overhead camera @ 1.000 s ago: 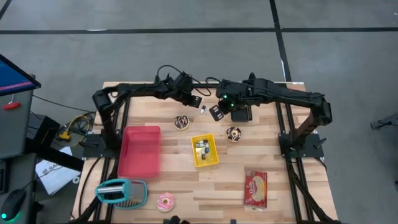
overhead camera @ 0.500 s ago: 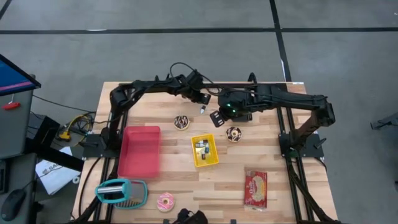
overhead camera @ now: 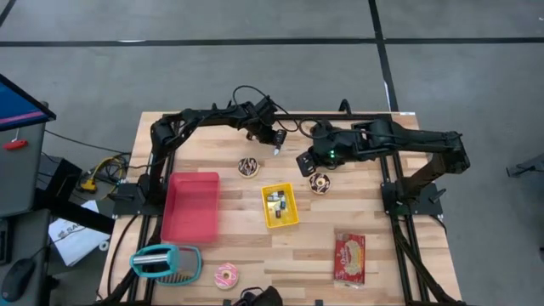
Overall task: Pick & Place Food Item
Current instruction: Put the black food coloring bottle into the yellow bin
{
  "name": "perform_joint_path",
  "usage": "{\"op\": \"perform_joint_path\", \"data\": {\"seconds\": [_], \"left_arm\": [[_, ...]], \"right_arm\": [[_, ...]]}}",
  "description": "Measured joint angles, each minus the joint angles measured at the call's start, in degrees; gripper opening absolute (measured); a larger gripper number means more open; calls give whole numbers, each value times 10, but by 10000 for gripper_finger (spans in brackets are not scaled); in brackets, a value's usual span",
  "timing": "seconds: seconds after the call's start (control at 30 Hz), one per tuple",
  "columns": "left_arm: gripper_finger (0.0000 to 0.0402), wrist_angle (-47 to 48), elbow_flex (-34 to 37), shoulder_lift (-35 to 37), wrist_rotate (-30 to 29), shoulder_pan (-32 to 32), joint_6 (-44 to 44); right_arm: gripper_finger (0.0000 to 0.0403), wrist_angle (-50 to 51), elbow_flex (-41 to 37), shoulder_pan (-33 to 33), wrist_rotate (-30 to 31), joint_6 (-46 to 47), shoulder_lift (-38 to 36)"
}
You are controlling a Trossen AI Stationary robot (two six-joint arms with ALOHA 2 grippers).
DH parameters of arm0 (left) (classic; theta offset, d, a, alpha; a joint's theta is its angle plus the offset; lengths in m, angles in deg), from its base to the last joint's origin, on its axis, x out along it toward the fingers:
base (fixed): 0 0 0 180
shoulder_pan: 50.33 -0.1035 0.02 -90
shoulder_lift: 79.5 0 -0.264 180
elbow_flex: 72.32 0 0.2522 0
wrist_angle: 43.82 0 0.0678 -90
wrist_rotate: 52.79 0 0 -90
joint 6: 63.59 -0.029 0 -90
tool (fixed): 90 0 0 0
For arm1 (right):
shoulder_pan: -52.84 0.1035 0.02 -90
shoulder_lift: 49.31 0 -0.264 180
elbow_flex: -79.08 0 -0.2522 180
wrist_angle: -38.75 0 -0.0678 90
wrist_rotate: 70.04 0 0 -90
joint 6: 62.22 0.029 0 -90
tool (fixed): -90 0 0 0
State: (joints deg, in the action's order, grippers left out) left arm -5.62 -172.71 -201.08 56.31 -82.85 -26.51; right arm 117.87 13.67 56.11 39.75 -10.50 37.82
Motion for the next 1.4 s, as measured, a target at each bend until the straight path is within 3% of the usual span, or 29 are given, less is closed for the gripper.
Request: {"op": "perform_joint_path", "data": {"seconds": [0.27,0.7,0.9,1.4], "left_arm": [[0,-2,0,0,8,-14,26],[0,20,-9,-14,96,-54,40],[0,100,-110,-67,136,-53,-2],[0,277,-310,-175,158,-54,-52]], "right_arm": [[0,-9,0,19,9,-1,3],[0,-12,0,42,13,-7,3],[0,-16,0,42,13,-2,3],[0,-22,0,64,28,28,2]]}}
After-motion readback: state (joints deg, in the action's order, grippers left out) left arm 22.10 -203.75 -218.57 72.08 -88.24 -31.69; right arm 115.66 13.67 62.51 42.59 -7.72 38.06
